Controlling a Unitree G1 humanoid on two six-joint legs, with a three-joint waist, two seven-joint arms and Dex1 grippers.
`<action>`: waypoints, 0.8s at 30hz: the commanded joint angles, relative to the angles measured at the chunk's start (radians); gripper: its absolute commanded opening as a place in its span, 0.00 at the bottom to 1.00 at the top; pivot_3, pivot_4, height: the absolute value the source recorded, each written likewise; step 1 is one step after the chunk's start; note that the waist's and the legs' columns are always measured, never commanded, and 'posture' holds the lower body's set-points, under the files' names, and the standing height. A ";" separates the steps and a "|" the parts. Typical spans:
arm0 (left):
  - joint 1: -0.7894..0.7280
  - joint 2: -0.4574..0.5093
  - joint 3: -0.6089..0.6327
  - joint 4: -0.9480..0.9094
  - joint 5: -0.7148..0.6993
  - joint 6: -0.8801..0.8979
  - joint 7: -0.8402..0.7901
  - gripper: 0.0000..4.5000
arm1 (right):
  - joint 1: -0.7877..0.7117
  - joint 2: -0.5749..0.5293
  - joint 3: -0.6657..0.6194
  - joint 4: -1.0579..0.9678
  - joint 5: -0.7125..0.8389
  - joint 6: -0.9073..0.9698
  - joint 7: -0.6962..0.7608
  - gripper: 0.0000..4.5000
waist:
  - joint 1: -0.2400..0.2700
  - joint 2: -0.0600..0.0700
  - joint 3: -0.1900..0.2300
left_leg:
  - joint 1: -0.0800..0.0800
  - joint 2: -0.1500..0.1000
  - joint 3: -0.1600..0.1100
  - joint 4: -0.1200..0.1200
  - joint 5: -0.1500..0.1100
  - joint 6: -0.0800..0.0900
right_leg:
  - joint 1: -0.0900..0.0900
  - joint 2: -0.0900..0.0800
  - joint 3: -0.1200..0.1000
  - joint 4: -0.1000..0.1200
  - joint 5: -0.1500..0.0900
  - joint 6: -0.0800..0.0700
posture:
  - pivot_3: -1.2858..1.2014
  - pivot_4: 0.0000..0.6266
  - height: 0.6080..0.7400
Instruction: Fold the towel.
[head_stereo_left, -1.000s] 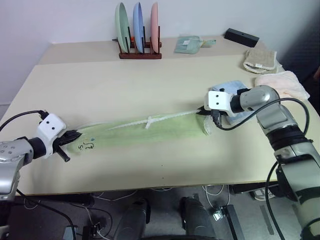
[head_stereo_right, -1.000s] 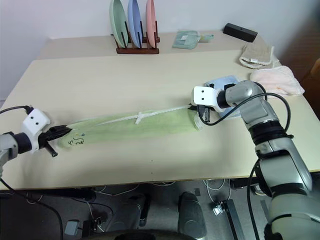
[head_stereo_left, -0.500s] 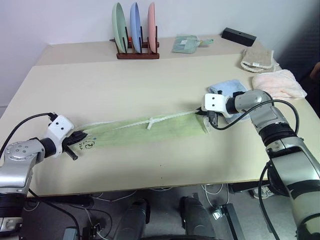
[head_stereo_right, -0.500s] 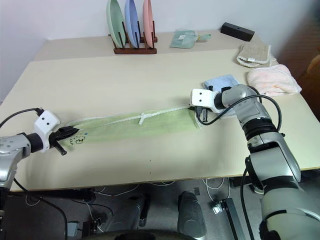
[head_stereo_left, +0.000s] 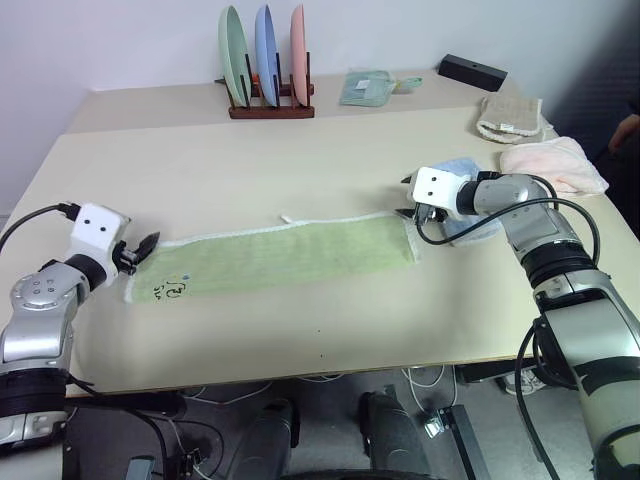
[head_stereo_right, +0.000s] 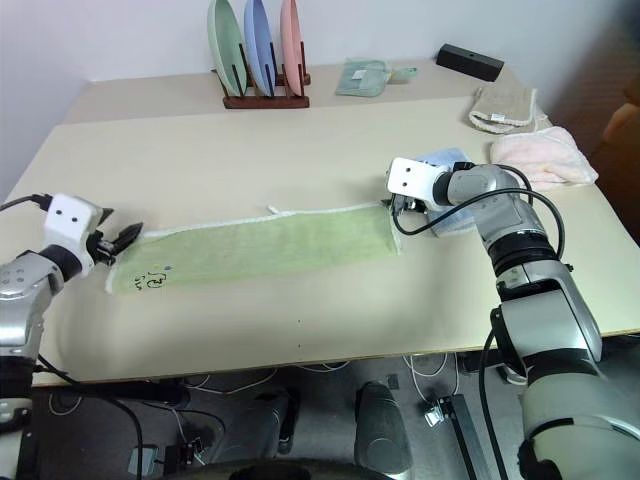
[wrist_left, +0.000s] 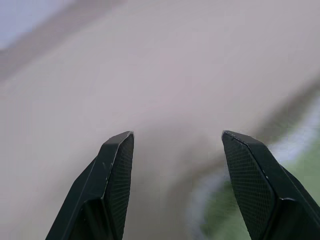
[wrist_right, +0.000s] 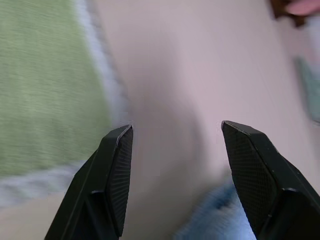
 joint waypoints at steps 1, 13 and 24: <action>0.014 -0.007 0.043 -0.033 -0.010 -0.015 0.028 0.63 | 0.020 -0.038 -0.067 -0.090 0.042 0.030 -0.002 0.63 | -0.002 0.000 0.000 | 0.000 0.000 0.000 0.000 0.000 0.000 | 0.000 0.000 0.000 0.000 0.000 0.000 | 0.52 0.24 1.00; 0.189 -0.056 -0.063 -0.588 -0.163 0.081 -0.109 0.63 | 0.621 -0.063 -0.504 -1.150 0.792 1.095 0.060 1.00 | 0.031 0.001 -0.001 | -0.001 0.002 -0.001 0.004 -0.001 0.002 | 0.002 -0.001 0.002 -0.001 0.001 0.001 | 0.52 0.24 1.00; 0.200 -0.183 -0.353 -0.738 -0.175 0.173 -0.151 0.63 | 0.885 0.253 -0.790 -1.491 1.202 1.734 -0.466 1.00 | 0.030 0.000 -0.002 | -0.001 0.002 0.003 0.009 -0.003 0.005 | 0.004 0.000 0.003 -0.001 0.001 0.002 | 0.52 0.24 1.00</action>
